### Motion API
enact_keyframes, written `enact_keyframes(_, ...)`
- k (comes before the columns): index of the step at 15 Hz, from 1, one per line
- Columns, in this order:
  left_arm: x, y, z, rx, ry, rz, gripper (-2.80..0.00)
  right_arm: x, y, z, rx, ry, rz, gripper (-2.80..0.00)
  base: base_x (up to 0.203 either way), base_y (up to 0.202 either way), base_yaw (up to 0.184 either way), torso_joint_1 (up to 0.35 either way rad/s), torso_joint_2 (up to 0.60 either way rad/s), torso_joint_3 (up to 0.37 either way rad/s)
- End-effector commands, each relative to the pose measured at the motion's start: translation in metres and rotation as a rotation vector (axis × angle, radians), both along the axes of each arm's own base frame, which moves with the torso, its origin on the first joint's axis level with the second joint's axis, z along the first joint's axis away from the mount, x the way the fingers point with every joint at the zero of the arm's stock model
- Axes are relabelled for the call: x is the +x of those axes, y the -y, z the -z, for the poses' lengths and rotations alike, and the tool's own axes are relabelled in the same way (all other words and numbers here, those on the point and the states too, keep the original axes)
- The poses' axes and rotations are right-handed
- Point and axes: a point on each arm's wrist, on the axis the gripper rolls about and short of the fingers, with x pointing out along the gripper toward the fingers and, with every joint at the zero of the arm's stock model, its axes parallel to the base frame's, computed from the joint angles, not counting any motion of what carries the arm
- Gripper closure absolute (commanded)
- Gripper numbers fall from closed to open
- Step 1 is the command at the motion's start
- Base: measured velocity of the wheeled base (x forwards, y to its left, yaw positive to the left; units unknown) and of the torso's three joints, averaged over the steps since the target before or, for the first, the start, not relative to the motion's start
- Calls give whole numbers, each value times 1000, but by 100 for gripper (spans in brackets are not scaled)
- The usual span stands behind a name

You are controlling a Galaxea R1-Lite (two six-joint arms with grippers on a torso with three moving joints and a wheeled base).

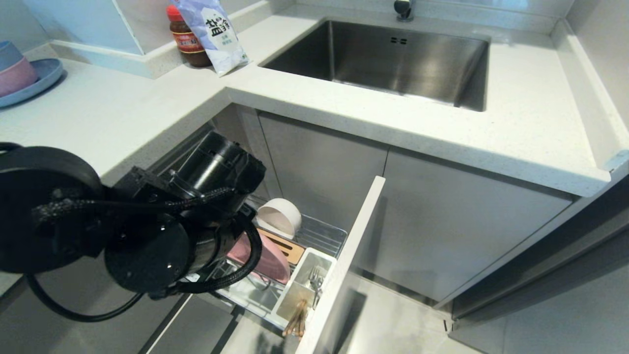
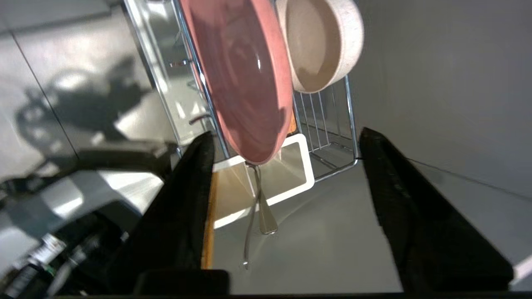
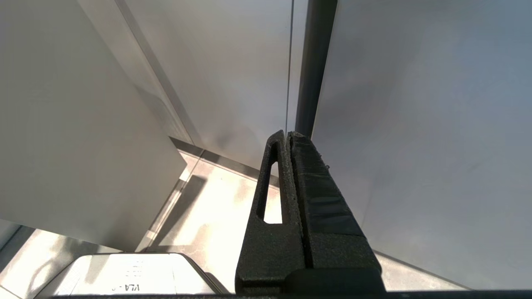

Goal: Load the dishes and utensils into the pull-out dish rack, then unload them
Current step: Take the plate out of the cupboard

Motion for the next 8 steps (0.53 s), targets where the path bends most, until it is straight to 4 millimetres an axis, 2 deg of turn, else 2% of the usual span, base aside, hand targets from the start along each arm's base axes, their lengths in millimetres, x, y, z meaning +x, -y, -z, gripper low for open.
enact_keyframes(1, 20, 1, 12, -15, -29, -45, -280, 0, 0, 0, 0, 1, -1, 0, 0, 0, 0, 0, 0, 0)
enact_keyframes(5, 60, 1, 40, 4, -87, -122, -280, 0, 0, 0, 0, 1, 0, 0, 0, 0, 0, 0, 0, 0)
enact_keyframes(8, 76, 1, 55, 7, -135, -138, -280, 0, 0, 0, 0, 1, 0, 0, 0, 0, 0, 0, 0, 0)
